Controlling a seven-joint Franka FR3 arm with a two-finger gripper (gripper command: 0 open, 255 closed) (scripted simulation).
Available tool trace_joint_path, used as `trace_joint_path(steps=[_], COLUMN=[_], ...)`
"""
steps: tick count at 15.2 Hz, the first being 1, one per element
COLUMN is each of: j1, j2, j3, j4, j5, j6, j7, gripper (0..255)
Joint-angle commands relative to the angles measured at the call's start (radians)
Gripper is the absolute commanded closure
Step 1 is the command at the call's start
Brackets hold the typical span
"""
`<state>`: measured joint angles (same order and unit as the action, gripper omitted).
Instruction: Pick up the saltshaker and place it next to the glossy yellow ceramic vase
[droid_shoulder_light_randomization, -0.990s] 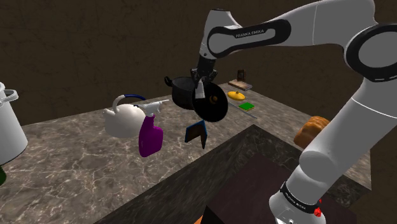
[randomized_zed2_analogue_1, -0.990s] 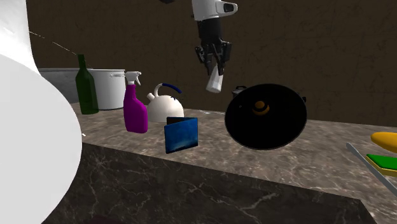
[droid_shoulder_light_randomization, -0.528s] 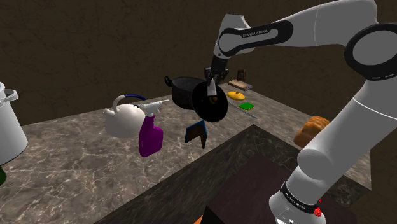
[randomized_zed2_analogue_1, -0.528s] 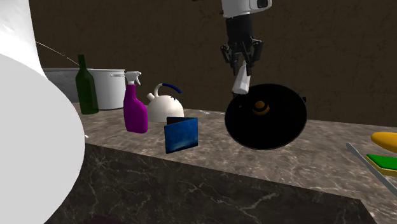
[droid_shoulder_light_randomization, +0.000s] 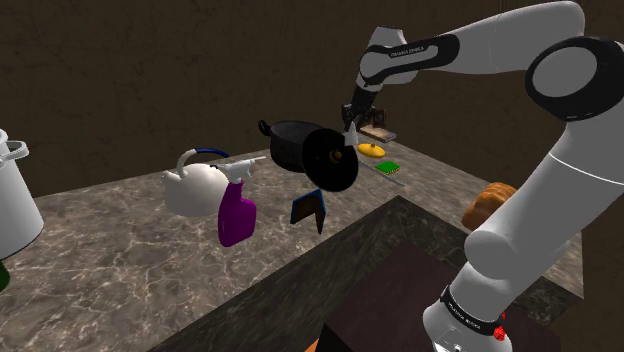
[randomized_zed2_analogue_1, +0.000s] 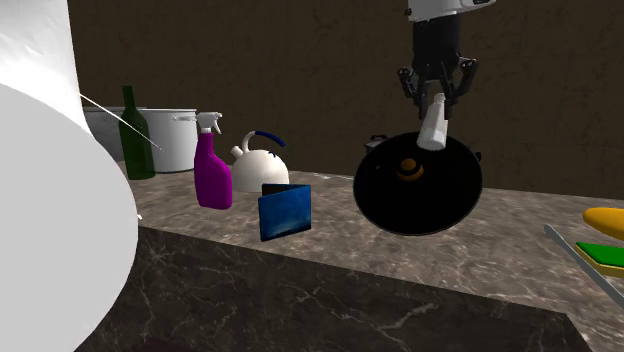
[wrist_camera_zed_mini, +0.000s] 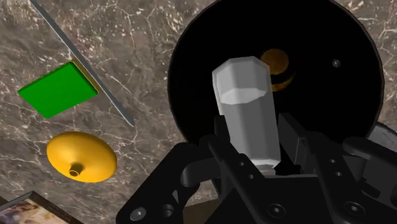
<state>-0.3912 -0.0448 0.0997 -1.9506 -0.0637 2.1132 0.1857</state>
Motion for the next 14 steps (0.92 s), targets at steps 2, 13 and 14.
trace_joint_path(steps=[2, 13, 14], j1=[-0.034, -0.157, -0.169], j2=[0.011, 0.173, 0.193], j3=[-0.038, -0.149, -0.157], j4=[0.01, 0.212, 0.239], j5=[0.015, 0.078, 0.085], j6=[0.006, -0.03, -0.037], j7=[-0.08, -0.34, -0.362], gripper=[255, 255, 255])
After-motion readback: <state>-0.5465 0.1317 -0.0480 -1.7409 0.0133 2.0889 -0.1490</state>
